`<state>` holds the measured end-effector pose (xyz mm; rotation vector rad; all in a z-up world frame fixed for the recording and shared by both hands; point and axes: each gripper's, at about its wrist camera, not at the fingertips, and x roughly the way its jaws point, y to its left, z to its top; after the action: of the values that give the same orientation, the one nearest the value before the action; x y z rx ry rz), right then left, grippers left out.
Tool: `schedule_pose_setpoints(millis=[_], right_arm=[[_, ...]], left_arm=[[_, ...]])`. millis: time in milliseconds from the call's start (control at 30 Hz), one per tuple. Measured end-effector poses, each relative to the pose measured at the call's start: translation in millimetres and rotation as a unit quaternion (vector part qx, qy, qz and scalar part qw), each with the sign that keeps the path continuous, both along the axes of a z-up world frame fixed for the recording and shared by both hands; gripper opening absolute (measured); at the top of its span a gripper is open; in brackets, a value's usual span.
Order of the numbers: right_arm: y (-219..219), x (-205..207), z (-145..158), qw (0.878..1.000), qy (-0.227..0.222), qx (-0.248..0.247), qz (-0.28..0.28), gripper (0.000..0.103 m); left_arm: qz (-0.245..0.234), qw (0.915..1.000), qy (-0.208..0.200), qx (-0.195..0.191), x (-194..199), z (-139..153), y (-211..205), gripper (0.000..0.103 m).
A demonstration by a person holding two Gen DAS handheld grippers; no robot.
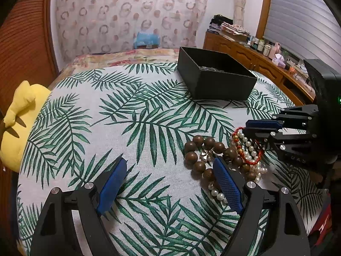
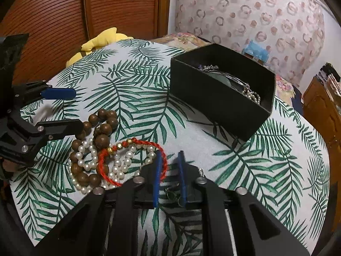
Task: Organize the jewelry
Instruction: 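Move both grippers back to the remaining bead and pearl bracelets, then grasp brown bead bracelet with left gripper while right gripper grasps red string bracelet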
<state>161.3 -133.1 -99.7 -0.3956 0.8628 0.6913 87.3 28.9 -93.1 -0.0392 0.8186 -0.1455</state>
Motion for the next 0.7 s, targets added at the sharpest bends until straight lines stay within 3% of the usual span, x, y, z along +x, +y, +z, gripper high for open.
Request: schedule_pose_setpoints(millis=[300, 567, 700], right_arm=[[-11, -13, 14, 0.999, -0.017, 0.034, -0.003, 0.003], [-24, -30, 44, 0.997, -0.05, 0.058, -0.01, 0.003], [-23, -35, 45, 0.997, -0.05, 0.058, -0.003, 0.003]], left_arm=[[-0.021, 0.9997, -0.001, -0.007, 1, 3, -2, 0.079], [-0.033, 0.9994, 0.012, -0.004, 9, 4, -10, 0.036], [-0.033, 0.9988, 0.025, 0.026, 16, 0, -15, 0.032]])
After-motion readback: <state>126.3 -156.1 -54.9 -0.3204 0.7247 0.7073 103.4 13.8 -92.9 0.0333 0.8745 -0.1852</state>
